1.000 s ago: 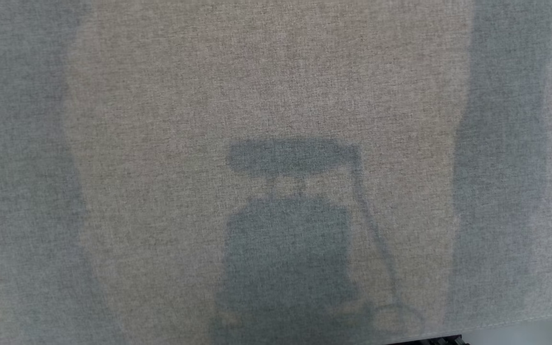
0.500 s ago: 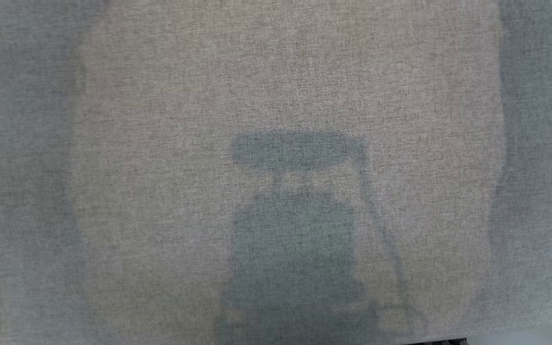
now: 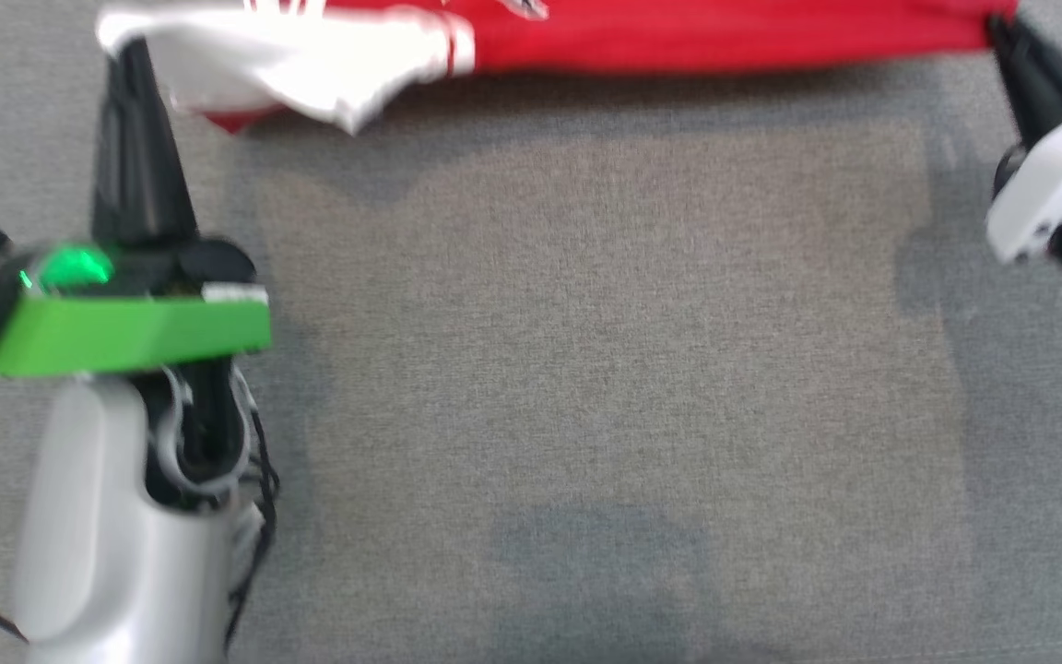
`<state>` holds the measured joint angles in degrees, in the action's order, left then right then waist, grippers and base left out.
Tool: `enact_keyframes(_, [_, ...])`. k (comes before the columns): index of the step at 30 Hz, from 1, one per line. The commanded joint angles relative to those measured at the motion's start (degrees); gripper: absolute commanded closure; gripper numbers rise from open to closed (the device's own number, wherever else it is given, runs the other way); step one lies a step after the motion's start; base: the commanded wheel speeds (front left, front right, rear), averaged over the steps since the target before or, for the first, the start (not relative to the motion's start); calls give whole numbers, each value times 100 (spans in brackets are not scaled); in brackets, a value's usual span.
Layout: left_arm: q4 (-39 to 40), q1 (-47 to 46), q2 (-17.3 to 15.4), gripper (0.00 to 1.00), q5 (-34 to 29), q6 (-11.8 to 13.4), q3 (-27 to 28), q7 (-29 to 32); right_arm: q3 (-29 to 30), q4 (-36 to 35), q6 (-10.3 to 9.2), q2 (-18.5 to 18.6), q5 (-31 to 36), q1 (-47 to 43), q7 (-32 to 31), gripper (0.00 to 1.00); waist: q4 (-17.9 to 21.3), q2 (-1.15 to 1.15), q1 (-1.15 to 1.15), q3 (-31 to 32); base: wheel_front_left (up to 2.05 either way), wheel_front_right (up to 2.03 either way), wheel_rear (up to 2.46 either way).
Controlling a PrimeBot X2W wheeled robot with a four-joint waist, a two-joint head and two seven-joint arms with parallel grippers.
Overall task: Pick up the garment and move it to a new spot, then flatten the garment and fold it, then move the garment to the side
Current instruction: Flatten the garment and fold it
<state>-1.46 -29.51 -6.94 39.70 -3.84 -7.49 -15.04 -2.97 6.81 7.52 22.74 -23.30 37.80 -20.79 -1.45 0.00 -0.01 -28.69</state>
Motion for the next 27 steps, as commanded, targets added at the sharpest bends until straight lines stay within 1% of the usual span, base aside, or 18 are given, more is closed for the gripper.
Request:
enact_keyframes(1, [-8, 147, 29, 100, -19, 19, 17, -16, 46, -80, -7, -17, 62, -182, -56, 100, -202, 0, 1, 569, 0, 0, 0])
enact_keyframes(3, [-69, 513, 126, 100, -47, 37, 23, -15, 193, -333, -7, -157, 126, -615, -265, 100, -252, 0, 1, 736, 0, 0, 0])
enact_keyframes(6, [-250, 1000, 162, 100, -304, 85, -101, -15, 336, -576, -7, -361, 253, -1198, -536, 100, -319, 0, 1, 981, 0, 0, 0])
enact_keyframes(8, [-384, 1268, 135, 100, -448, 106, -217, -14, 363, -676, -7, -455, 391, -1523, -697, 100, -364, 0, 1, 1125, 0, 0, 0])
enact_keyframes(9, [-444, 1392, 61, 100, -606, 145, -295, -6, 359, -699, -7, -493, 446, -1678, -806, 100, -384, 0, 1, 1194, 0, 0, 0])
enact_keyframes(14, [-610, 1981, -68, 100, -819, 316, -441, 91, 347, -864, -7, -639, 592, -2270, -1067, 100, -466, 0, 1, 1480, 0, 0, 0])
enact_keyframes(18, [-565, 2431, -131, 100, -741, 374, -469, 230, 435, -915, -7, -712, 667, -2622, -1171, 100, -521, 0, 1, 1645, 0, 0, 0])
enact_keyframes(21, [-462, 2769, -196, 100, -658, 404, -515, 445, 530, -921, -7, -746, 747, -2852, -1234, 100, -562, 0, 1, 1749, 0, 0, 0])
enact_keyframes(27, [-124, 3330, -319, 100, -429, 497, -616, 1092, 650, -981, -8, -704, 844, -3246, -1473, 100, -635, 0, 1, 1895, 0, 0, 0])
